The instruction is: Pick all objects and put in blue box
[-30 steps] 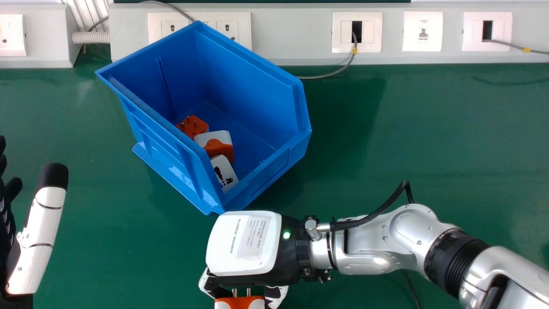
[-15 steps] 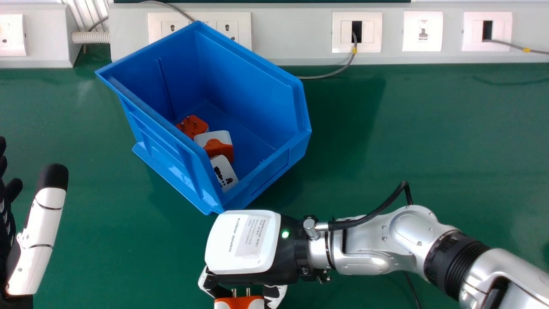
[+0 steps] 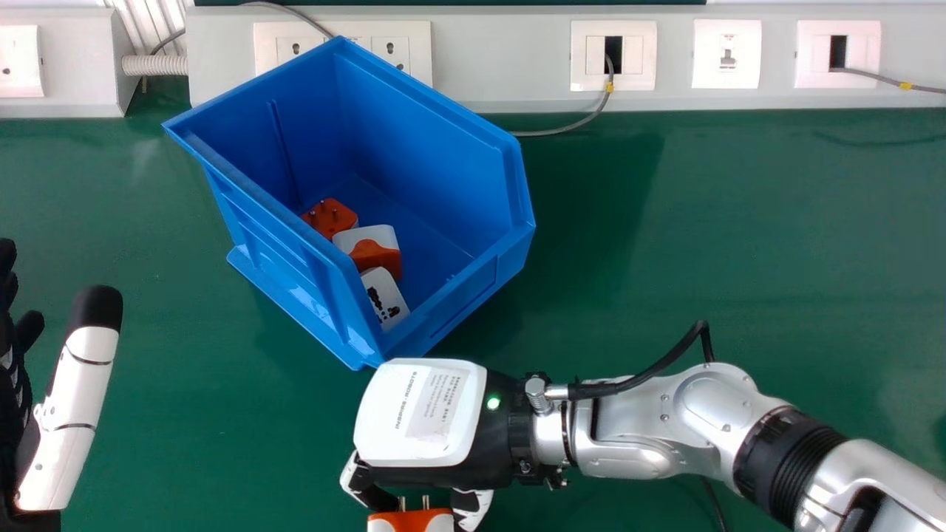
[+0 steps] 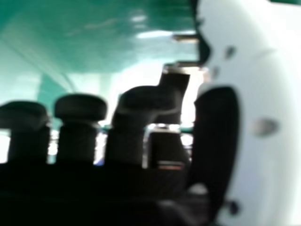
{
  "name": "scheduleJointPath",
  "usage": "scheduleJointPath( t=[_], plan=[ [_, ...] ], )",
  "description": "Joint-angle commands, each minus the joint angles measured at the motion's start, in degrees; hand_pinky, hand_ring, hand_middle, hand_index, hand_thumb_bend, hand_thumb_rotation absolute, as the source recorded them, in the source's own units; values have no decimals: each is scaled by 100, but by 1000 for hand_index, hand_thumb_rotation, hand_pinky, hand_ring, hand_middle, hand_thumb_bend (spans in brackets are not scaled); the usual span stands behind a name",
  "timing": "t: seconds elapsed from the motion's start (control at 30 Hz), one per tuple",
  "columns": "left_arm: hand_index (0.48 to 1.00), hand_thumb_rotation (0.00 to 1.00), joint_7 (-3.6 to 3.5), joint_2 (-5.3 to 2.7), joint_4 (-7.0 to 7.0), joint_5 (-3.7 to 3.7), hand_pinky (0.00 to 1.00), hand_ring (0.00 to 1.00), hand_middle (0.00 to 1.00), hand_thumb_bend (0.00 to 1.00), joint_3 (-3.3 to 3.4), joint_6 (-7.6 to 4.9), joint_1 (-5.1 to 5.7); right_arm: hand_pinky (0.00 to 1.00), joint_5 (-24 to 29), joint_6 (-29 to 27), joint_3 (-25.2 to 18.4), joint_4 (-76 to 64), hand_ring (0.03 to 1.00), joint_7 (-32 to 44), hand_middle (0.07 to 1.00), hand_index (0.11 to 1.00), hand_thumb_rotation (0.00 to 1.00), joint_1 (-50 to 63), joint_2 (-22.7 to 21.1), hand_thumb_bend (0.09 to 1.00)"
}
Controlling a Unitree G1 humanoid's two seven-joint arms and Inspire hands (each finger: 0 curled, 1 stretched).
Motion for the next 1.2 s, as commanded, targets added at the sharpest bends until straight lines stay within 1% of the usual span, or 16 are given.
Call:
scheduleJointPath(
  t=[0.0, 0.2, 0.33, 0.47, 0.5, 0.53, 0.57, 0.6, 0.63, 0.67, 0.73, 0.83, 1.0, 1.07, 1.17],
  plan=[
    [1000, 859, 16, 17, -131, 17, 949, 1000, 999, 699, 16, -42, 5, 36, -105, -110, 194, 67, 63, 110, 104, 468, 111, 363, 152, 511],
    [1000, 859, 7, 31, -107, 14, 949, 1000, 999, 695, 25, -66, 6, 37, -33, -137, 139, 74, 64, 255, 103, 468, 111, 376, 186, 511],
    [1000, 858, -10, 36, -88, -31, 949, 1000, 999, 688, 45, -108, 23, 37, 125, -154, 41, 86, 63, 416, 105, 469, 112, 419, 209, 511],
    [1000, 857, -14, 26, -108, -43, 949, 1000, 999, 686, 35, -95, 27, 41, 110, -144, 40, 56, 66, 457, 114, 469, 112, 425, 194, 512],
    [1000, 857, -16, 24, -111, -43, 949, 1000, 999, 688, 33, -94, 30, 70, 88, -132, 51, 45, 93, 479, 168, 472, 90, 421, 192, 514],
    [1000, 857, -17, 23, -113, -42, 949, 1000, 999, 688, 32, -93, 32, 70, 72, -124, 59, 38, 93, 494, 168, 472, 90, 419, 191, 514],
    [1000, 857, -18, 22, -116, -40, 949, 1000, 999, 690, 33, -92, 35, 118, 71, -122, 62, 35, 152, 517, 236, 479, 72, 420, 194, 514],
    [1000, 857, -19, 25, -112, -41, 949, 1000, 999, 690, 37, -96, 36, 118, 64, -133, 69, 51, 152, 505, 236, 479, 72, 416, 203, 514],
    [1000, 857, -21, 27, -108, -44, 950, 1000, 999, 692, 41, -98, 37, 176, 58, -141, 76, 52, 218, 513, 294, 469, 57, 409, 204, 514],
    [1000, 857, -22, 27, -110, -46, 950, 1000, 999, 692, 42, -97, 39, 176, 60, -149, 79, 44, 218, 544, 294, 469, 57, 398, 203, 514],
    [1000, 857, -22, 26, -115, -46, 950, 1000, 999, 696, 41, -95, 40, 258, 83, -161, 74, 16, 310, 634, 366, 464, 36, 386, 195, 516],
    [1000, 857, -18, 22, -100, -44, 950, 1000, 999, 699, 33, -102, 33, 333, 169, -148, 34, -52, 389, 893, 436, 458, 18, 386, 181, 517],
    [1000, 857, -6, 18, -93, -19, 950, 1000, 999, 699, 26, -102, 29, 372, 227, -47, -44, -129, 425, 1199, 473, 452, 11, 406, 176, 515],
    [1000, 857, -4, 9, -105, -8, 950, 1000, 999, 698, 12, -98, 38, 404, 218, -19, -64, -174, 448, 1235, 504, 450, 7, 413, 157, 513],
    [1000, 857, -2, 2, -115, 15, 950, 1000, 999, 696, -4, -106, 58, 428, 208, 12, -71, -201, 463, 1271, 521, 448, 4, 414, 155, 512]
  ],
)
